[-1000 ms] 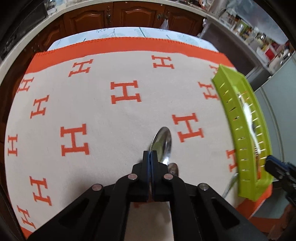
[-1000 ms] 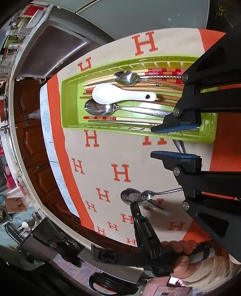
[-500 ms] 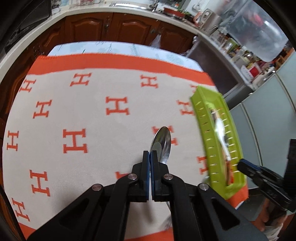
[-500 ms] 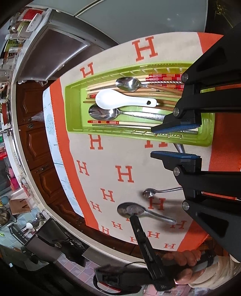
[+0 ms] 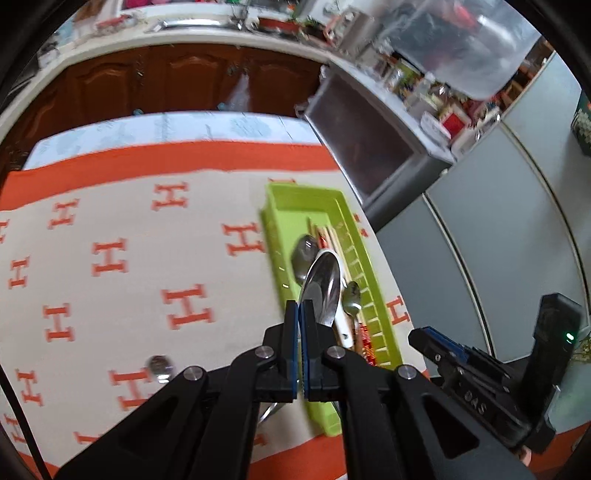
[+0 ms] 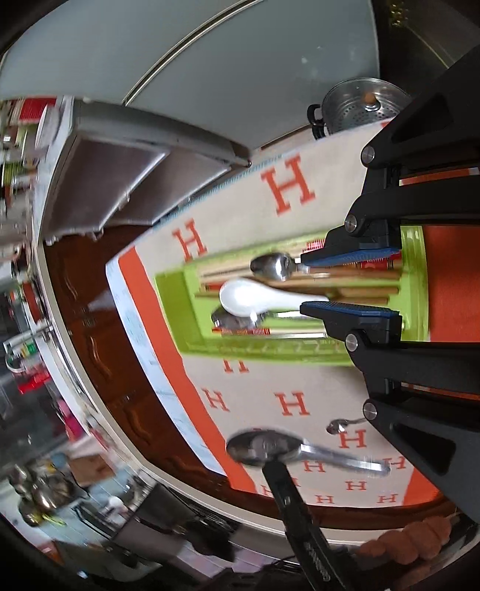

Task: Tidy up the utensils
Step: 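Lower the soup spoon into the tray and open the left tool, then grasp the small metal teaspoon by its handle with the right tool, then carry the teaspoon into the green tray and open the right tool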

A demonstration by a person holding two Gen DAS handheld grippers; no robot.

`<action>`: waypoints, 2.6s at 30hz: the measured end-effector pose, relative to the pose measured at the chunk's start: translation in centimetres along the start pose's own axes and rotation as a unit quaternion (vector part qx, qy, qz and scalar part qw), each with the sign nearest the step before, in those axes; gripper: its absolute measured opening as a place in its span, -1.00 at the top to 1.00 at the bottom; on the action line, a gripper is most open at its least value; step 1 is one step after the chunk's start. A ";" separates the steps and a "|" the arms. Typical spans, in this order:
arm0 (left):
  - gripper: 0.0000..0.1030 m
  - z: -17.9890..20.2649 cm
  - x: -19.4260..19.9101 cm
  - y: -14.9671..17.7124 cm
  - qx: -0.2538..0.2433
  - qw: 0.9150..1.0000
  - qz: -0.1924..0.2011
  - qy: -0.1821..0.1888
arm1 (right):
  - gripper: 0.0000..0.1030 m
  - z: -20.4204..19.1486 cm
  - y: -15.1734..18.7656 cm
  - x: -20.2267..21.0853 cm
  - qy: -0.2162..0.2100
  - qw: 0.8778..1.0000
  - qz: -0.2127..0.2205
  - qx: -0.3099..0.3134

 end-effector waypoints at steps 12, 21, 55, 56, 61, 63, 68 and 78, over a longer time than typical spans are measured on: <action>0.83 0.8 -6.4 4.3 -0.035 0.996 -0.070 -0.034 | 0.62 2.7 0.8 -0.8 0.009 1.000 -0.010 -0.017; 0.14 -3.1 -0.3 4.0 -0.050 0.996 -0.014 -0.072 | 0.62 -0.5 1.3 -1.6 -0.008 1.000 -0.019 0.007; -0.14 -20.0 4.9 11.8 0.110 0.985 0.018 -0.135 | 0.62 -22.1 11.9 -12.6 -0.081 0.946 -0.184 0.255; -0.14 -20.2 4.9 11.9 0.112 0.985 0.018 -0.134 | 0.62 -22.2 12.0 -12.8 -0.076 0.945 -0.185 0.260; -0.14 -21.0 4.9 12.1 0.122 0.984 0.018 -0.126 | 0.62 -23.0 12.6 -13.7 -0.041 0.934 -0.184 0.303; -0.14 -21.2 4.9 12.2 0.128 0.984 0.018 -0.124 | 0.62 -23.4 13.0 -13.8 -0.017 0.924 -0.179 0.337; -0.14 -21.6 4.8 12.5 0.136 0.984 0.016 -0.116 | 0.86 -24.4 13.3 -14.0 -0.003 0.910 -0.182 0.372; -0.14 -21.9 5.0 12.6 0.138 0.984 0.019 -0.115 | 0.93 -22.5 11.4 -13.5 -0.076 0.940 -0.221 0.248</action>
Point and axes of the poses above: each gripper's, at about its wrist camera, not at the fingertips, and x roughly against the way its jaws point, z to its right, y to its underside, the point moved 10 cm from there along -x, roughly the way its jaws point, and after that the axes turned 3 degrees about z, right-handed, at the moved point
